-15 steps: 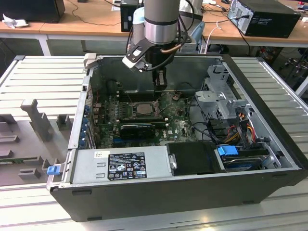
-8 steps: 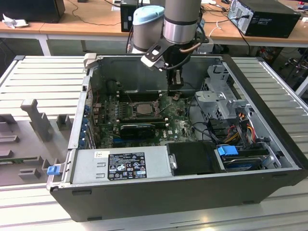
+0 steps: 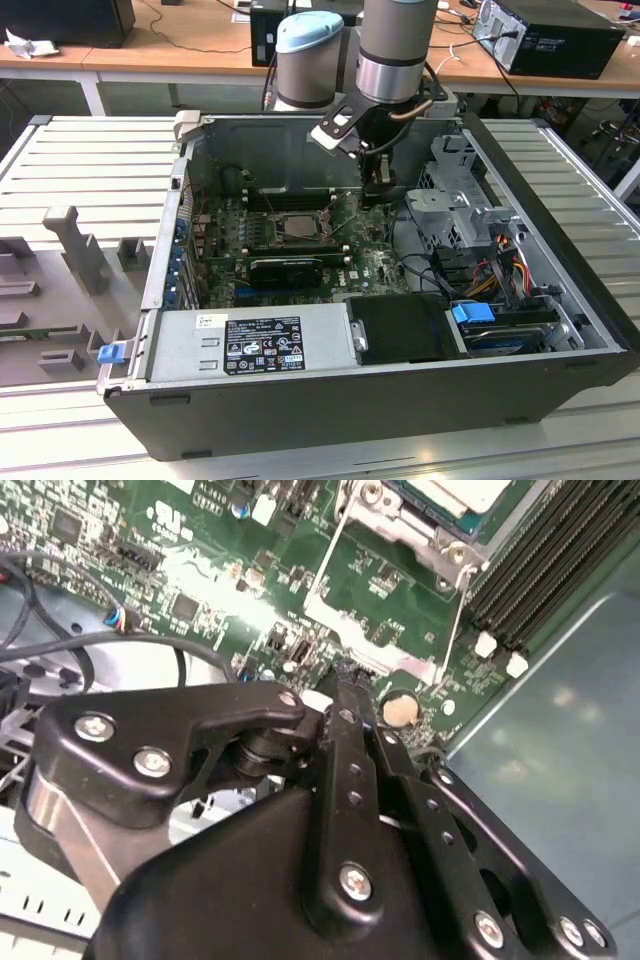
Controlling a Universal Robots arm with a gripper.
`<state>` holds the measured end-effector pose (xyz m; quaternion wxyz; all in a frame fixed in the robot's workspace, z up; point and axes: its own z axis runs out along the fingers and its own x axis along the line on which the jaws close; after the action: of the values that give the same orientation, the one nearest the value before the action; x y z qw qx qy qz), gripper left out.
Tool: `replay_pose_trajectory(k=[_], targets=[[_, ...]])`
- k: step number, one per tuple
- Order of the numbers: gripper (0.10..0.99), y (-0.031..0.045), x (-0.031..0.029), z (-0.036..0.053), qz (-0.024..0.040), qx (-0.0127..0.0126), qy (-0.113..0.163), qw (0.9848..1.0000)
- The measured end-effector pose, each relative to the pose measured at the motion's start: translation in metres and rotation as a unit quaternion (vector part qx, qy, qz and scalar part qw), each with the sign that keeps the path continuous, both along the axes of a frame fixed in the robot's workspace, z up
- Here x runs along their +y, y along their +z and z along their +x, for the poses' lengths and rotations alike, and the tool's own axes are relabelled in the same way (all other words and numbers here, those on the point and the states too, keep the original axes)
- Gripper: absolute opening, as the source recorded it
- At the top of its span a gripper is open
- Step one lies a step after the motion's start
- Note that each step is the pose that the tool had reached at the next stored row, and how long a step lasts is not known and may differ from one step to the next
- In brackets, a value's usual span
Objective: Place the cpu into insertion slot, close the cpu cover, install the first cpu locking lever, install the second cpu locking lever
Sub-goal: 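Close the cpu cover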
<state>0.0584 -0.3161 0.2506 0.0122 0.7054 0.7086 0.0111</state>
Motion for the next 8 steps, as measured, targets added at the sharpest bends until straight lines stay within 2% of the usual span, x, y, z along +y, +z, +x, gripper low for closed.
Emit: replay_pose_trajectory(k=[3, 8], targets=[[0.106, -0.0004, -0.0001, -0.0021, -0.0001, 0.0023, 0.000, 1.0000], [0.106, -0.0005, 0.0000, -0.0086, 0.0000, 0.0024, 0.000, 1.0000]])
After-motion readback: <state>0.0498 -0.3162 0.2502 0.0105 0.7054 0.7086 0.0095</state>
